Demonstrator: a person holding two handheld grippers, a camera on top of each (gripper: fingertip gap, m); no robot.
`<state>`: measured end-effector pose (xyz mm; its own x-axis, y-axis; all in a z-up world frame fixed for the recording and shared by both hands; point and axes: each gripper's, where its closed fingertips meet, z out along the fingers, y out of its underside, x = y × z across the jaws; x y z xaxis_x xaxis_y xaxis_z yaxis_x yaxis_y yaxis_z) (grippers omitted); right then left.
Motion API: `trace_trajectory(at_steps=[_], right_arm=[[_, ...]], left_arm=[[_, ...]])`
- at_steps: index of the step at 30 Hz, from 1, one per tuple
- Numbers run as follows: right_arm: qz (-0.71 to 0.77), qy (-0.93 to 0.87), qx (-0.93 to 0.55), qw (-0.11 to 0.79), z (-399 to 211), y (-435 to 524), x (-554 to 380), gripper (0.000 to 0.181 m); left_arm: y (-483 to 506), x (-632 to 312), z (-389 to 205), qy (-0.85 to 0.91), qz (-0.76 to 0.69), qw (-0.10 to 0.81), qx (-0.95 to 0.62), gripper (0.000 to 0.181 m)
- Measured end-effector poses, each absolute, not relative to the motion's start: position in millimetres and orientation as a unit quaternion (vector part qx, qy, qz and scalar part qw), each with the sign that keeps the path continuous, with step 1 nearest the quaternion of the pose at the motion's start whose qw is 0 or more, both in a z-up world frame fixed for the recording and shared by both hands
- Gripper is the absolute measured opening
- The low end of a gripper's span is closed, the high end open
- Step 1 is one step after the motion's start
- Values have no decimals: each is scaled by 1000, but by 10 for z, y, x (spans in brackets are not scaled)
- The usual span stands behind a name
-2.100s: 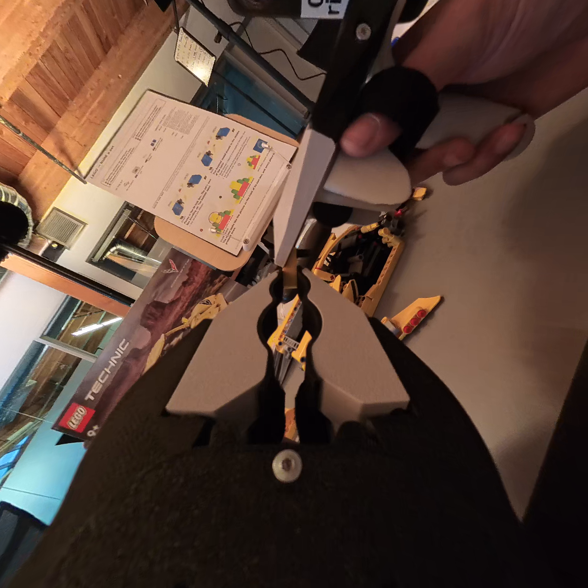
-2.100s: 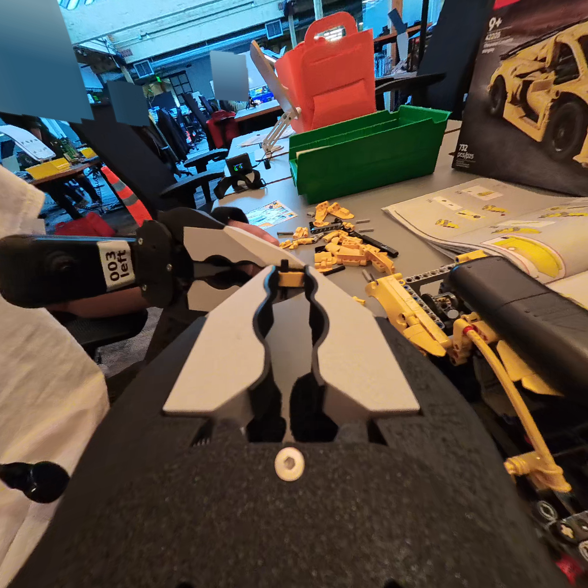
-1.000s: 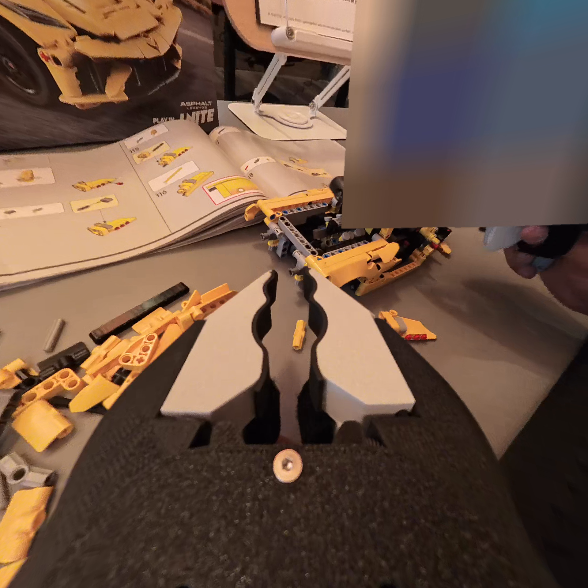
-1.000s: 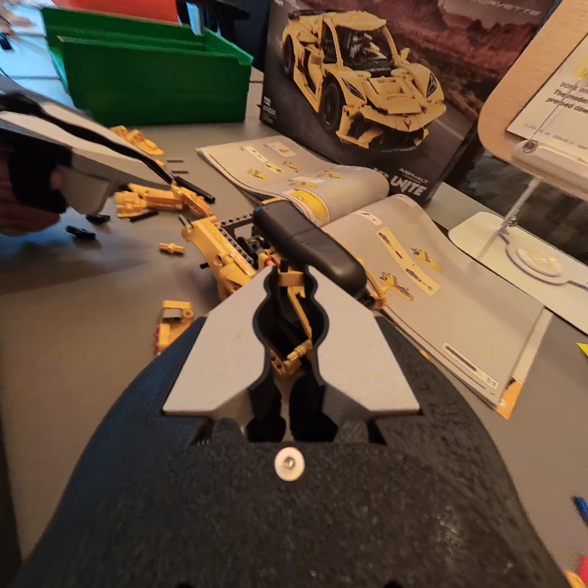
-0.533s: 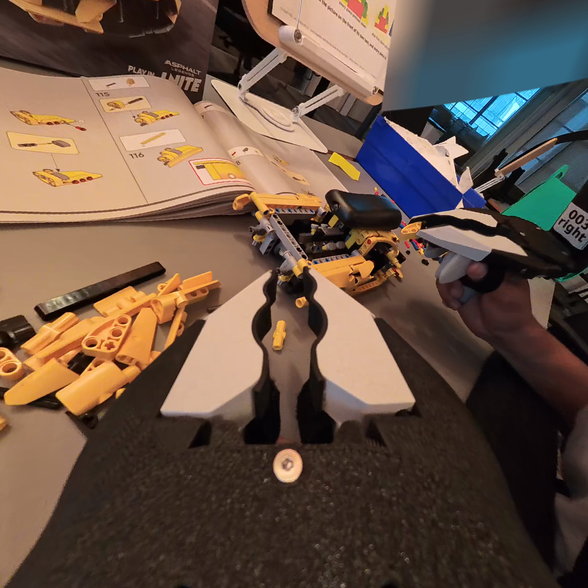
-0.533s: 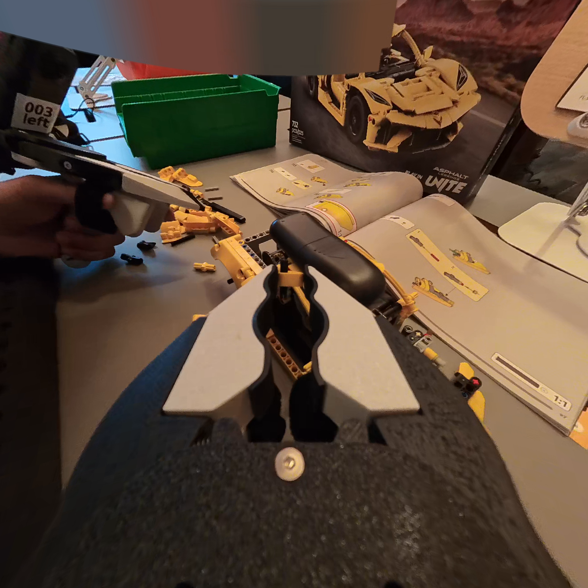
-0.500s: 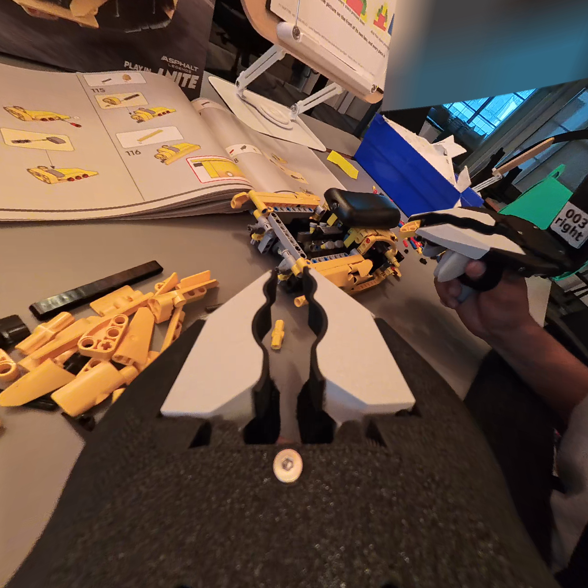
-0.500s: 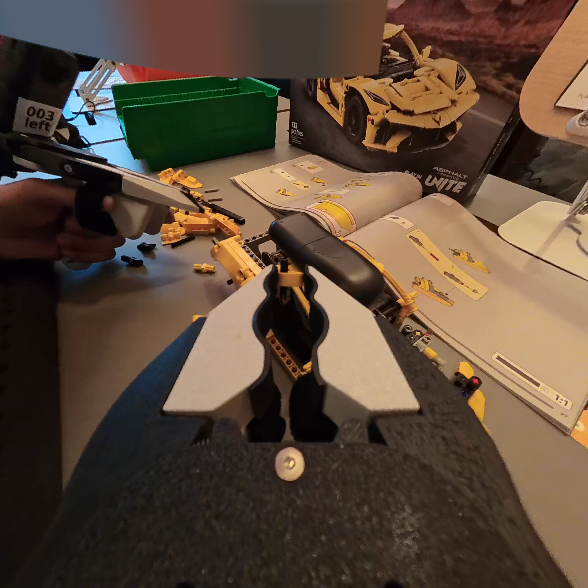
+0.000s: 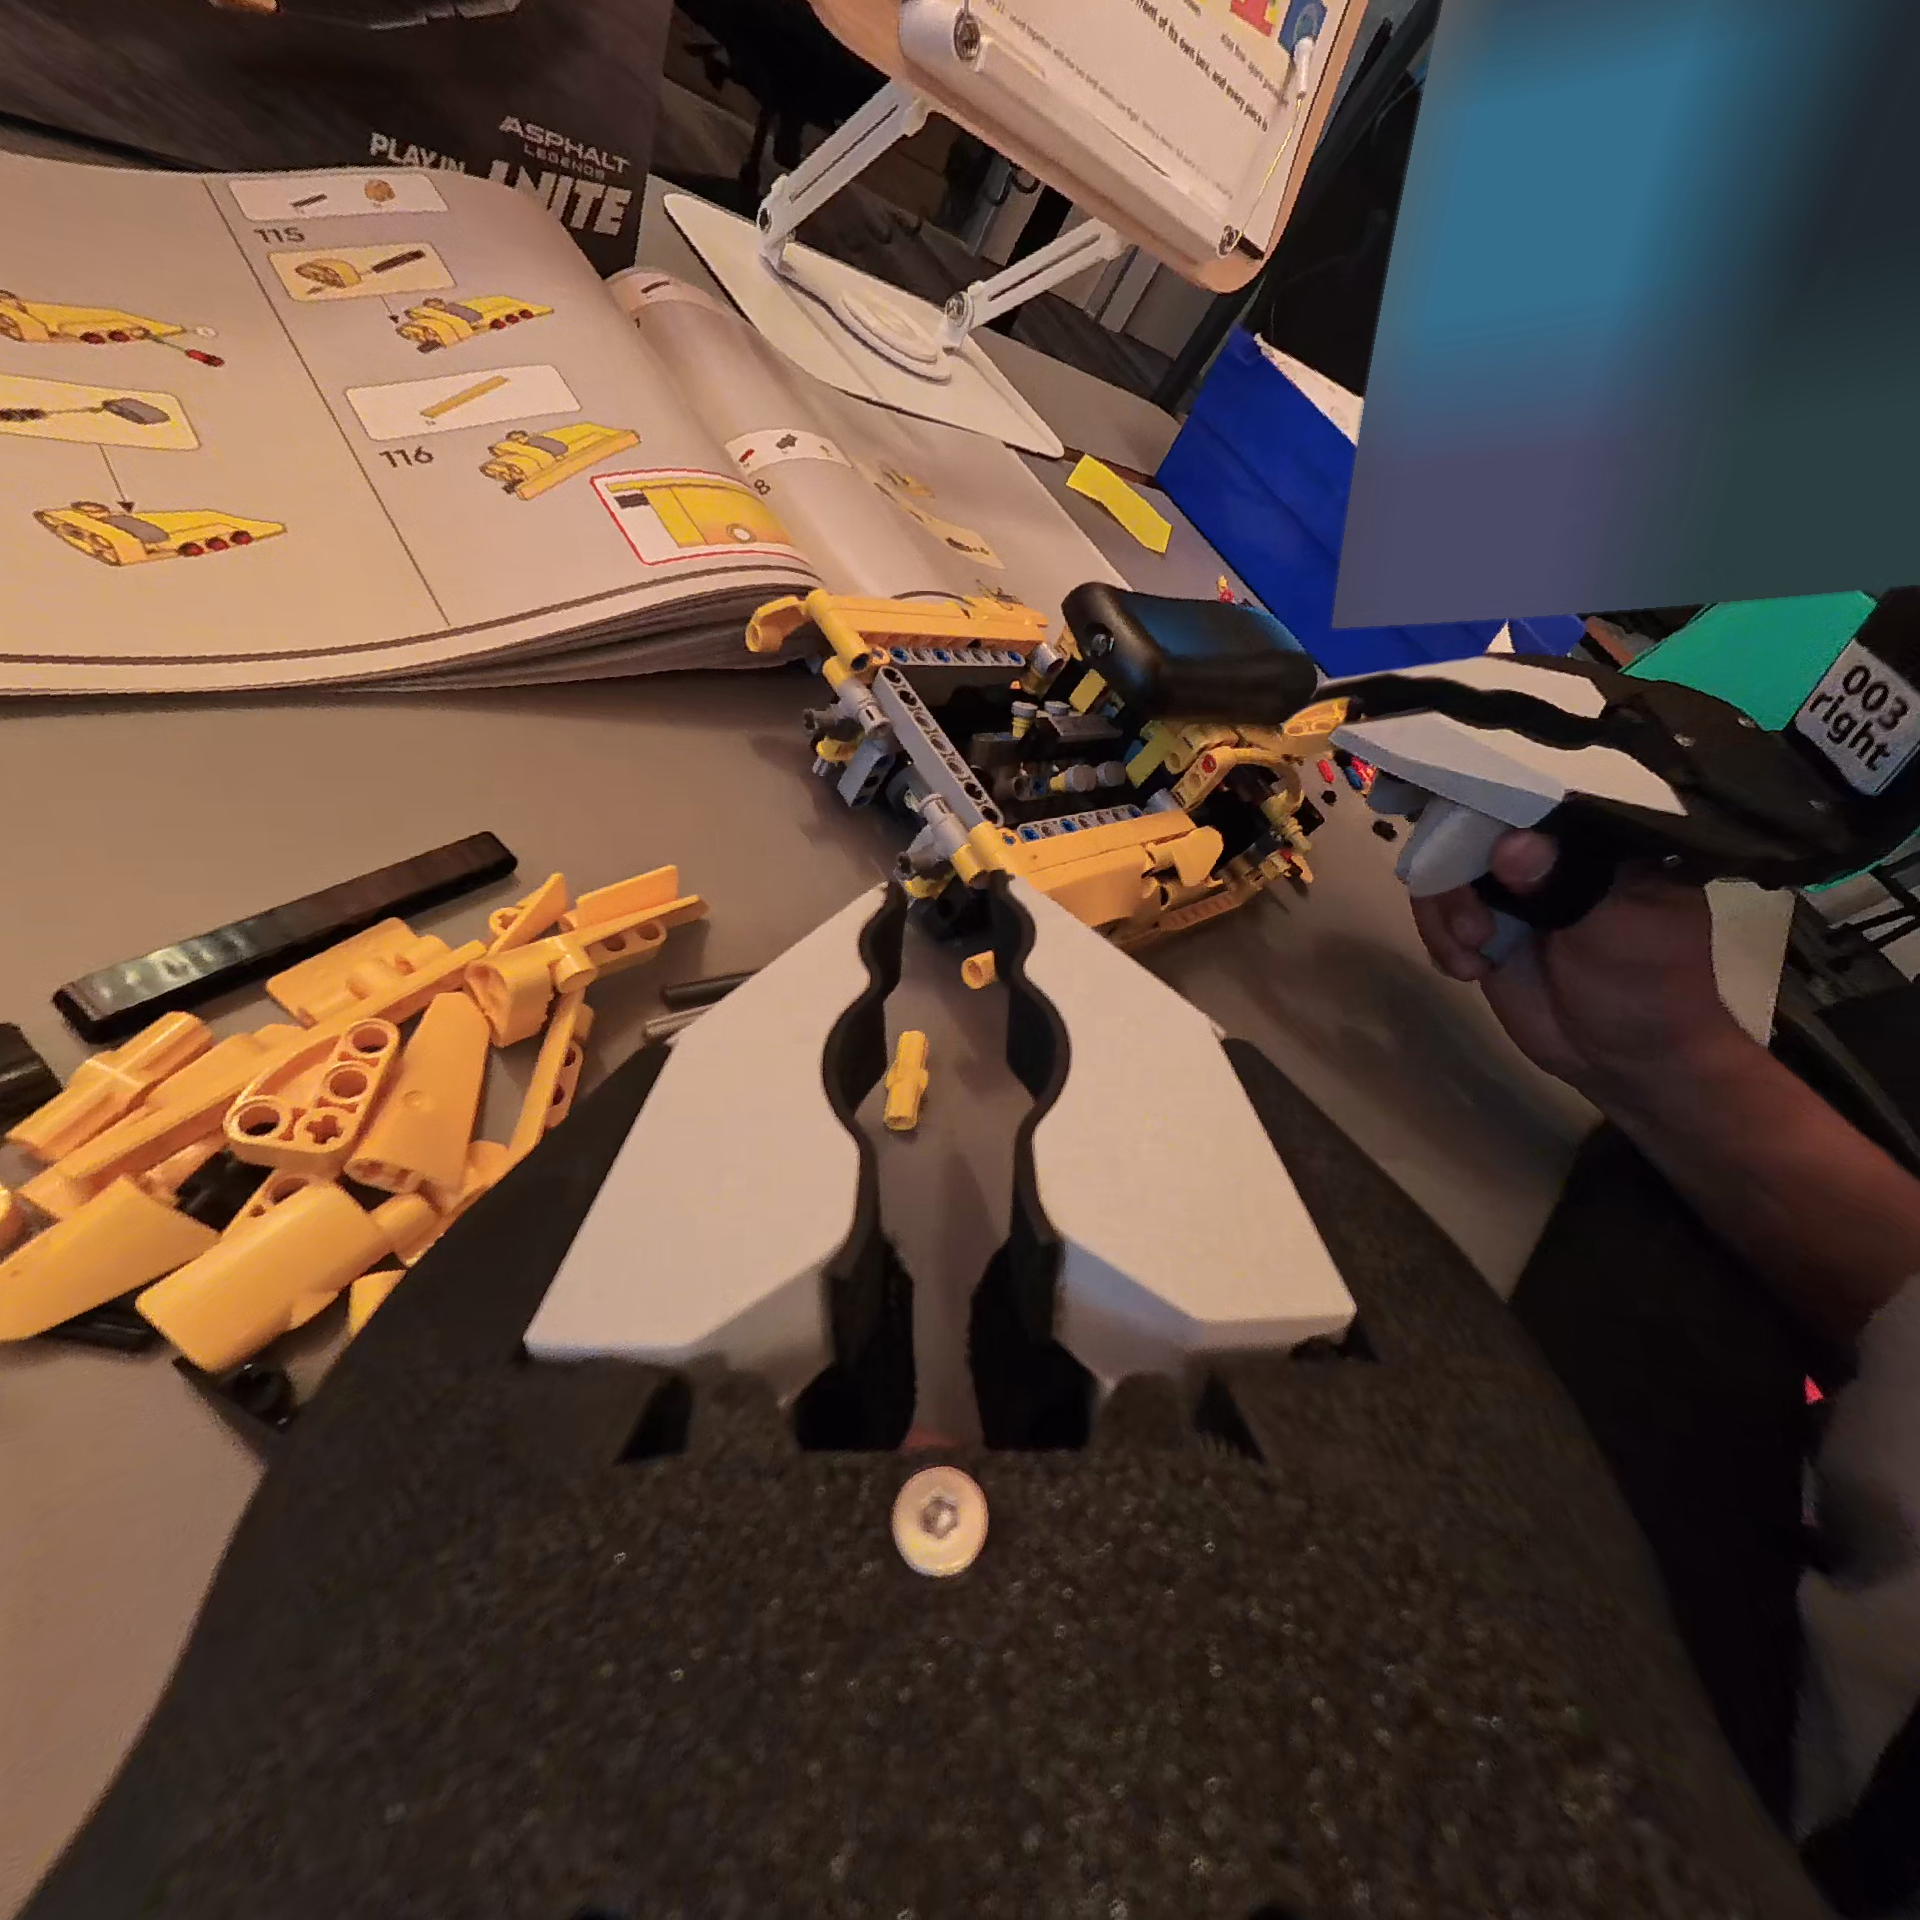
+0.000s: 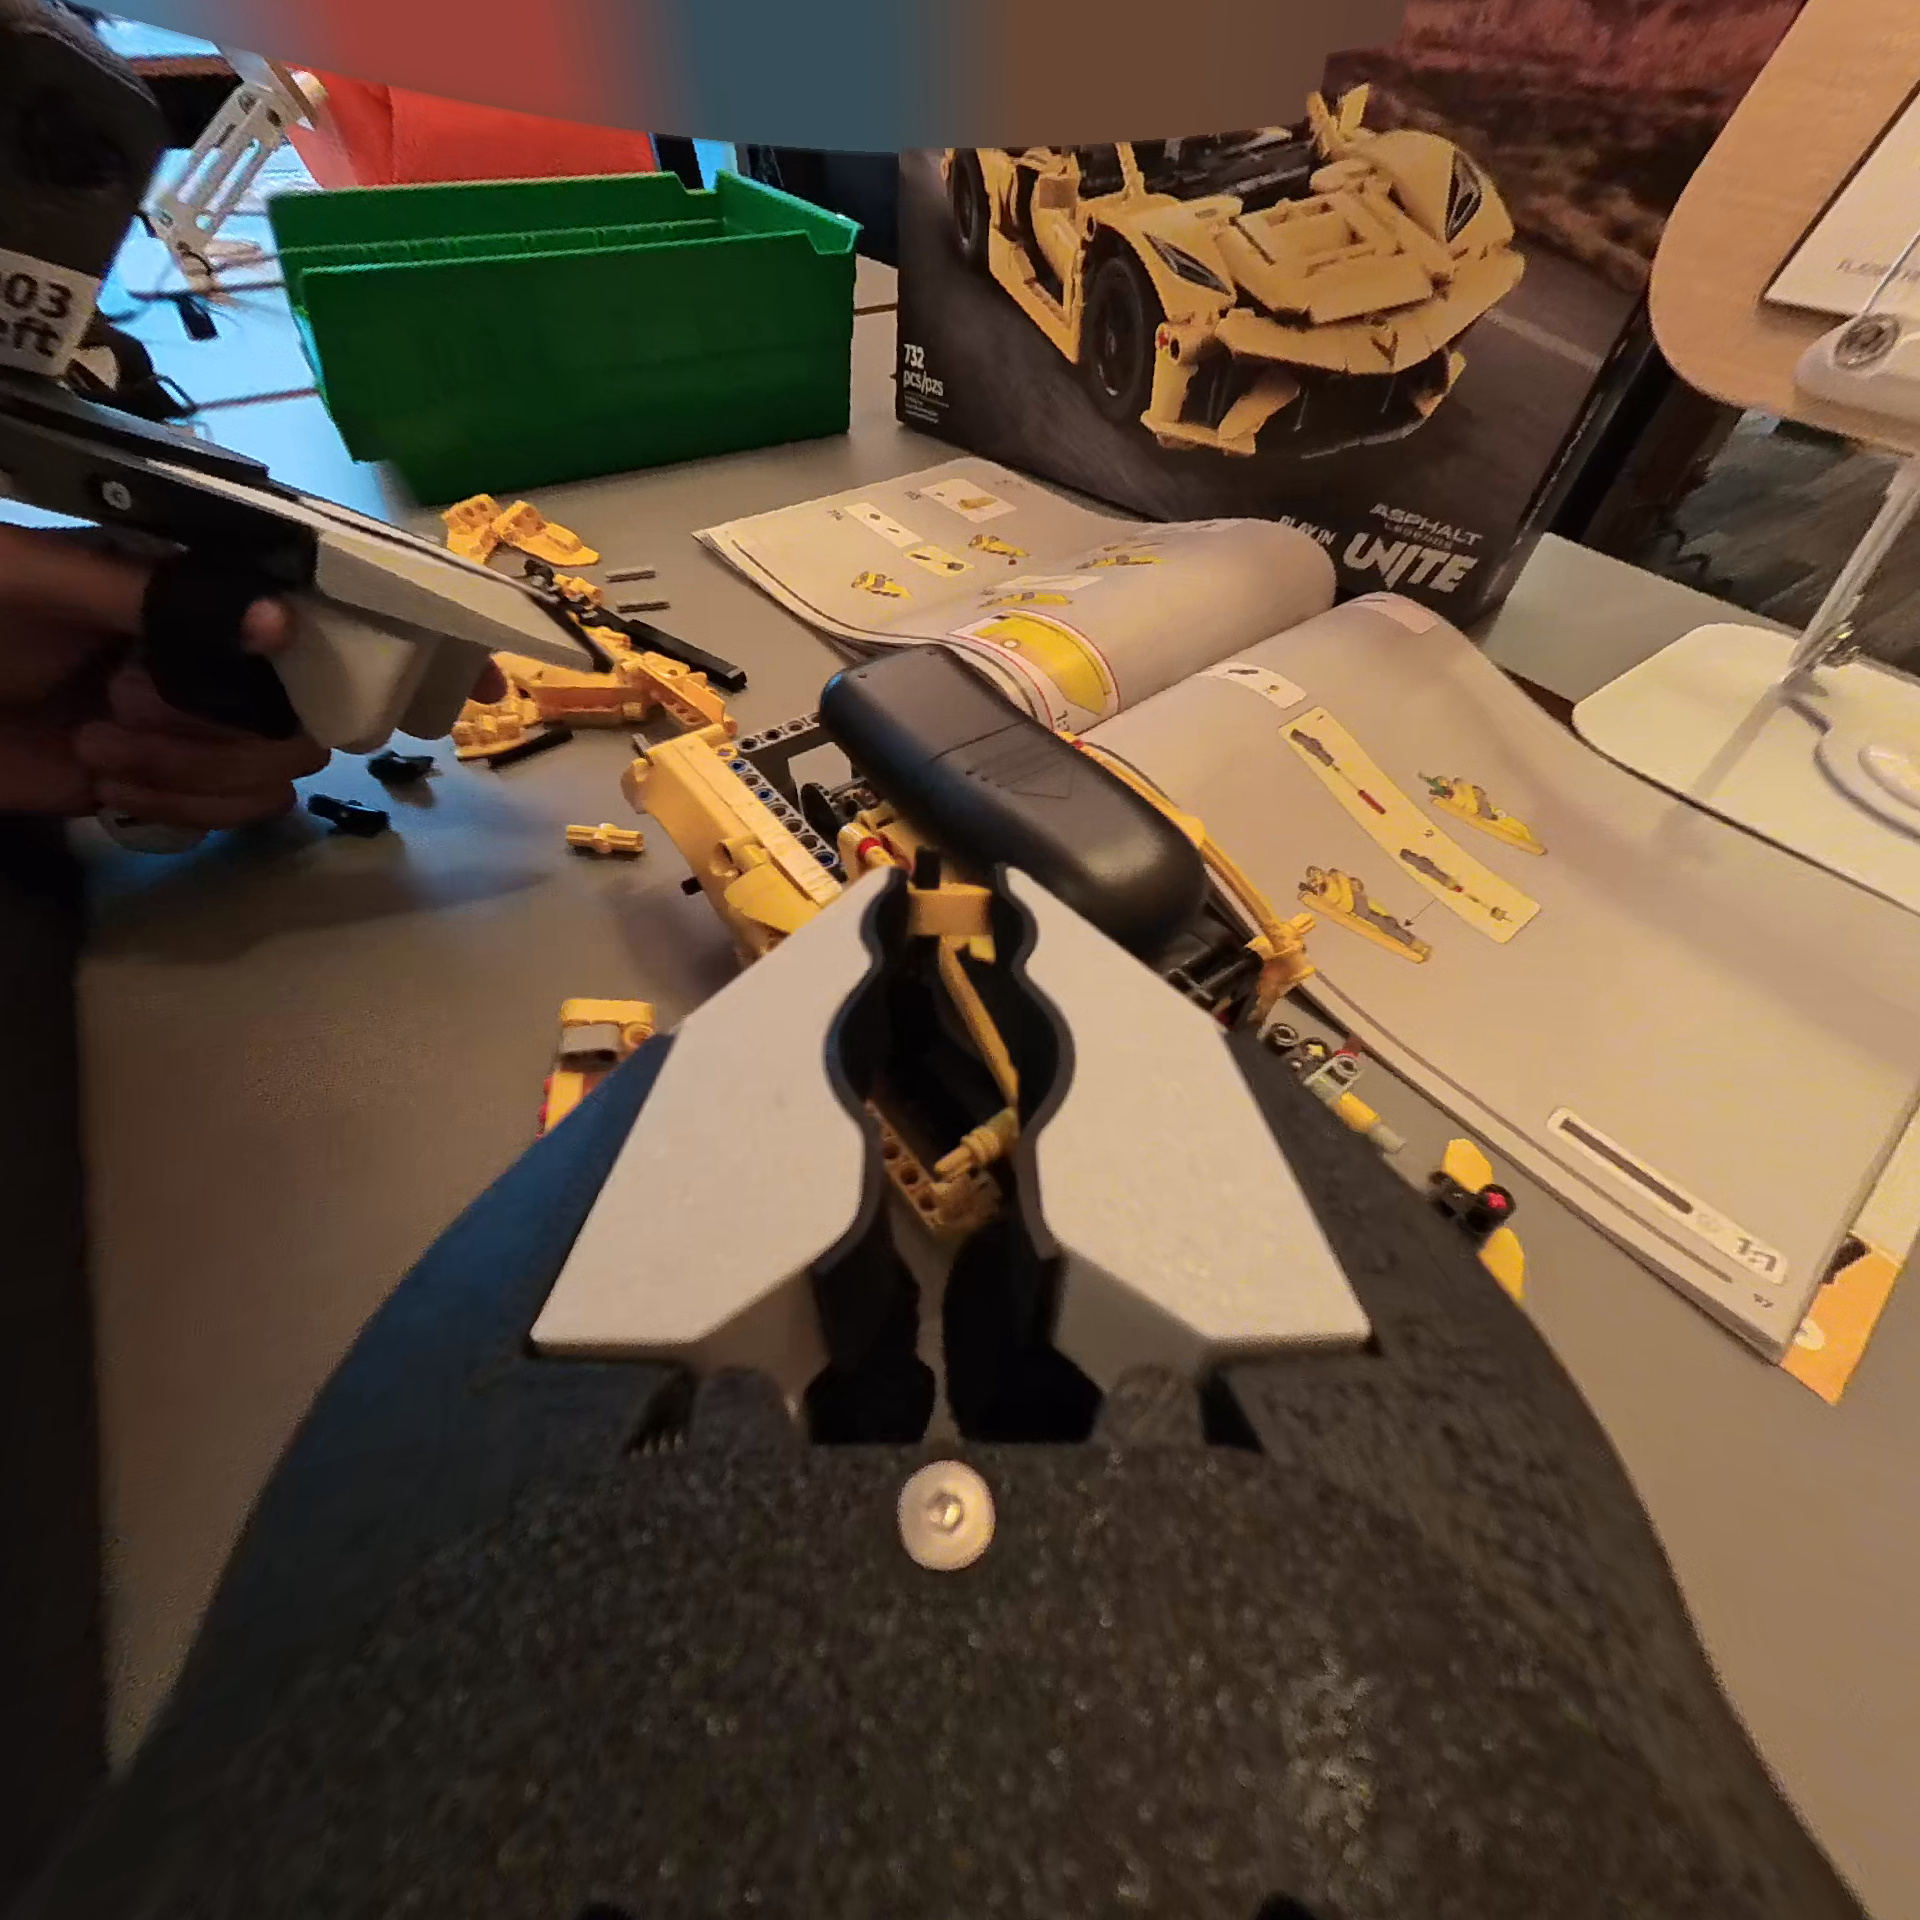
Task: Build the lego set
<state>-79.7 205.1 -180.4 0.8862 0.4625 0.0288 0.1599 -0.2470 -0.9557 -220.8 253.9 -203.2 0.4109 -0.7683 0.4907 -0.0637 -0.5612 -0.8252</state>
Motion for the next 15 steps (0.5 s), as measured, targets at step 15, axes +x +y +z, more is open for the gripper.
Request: trace_trajectory(at_steps=[15], right_arm=[[-3,-300,-729,615,-1662,1901,-875,13]], left_arm=[[2532,-2243,-2018,288,-444,404,-746,15]])
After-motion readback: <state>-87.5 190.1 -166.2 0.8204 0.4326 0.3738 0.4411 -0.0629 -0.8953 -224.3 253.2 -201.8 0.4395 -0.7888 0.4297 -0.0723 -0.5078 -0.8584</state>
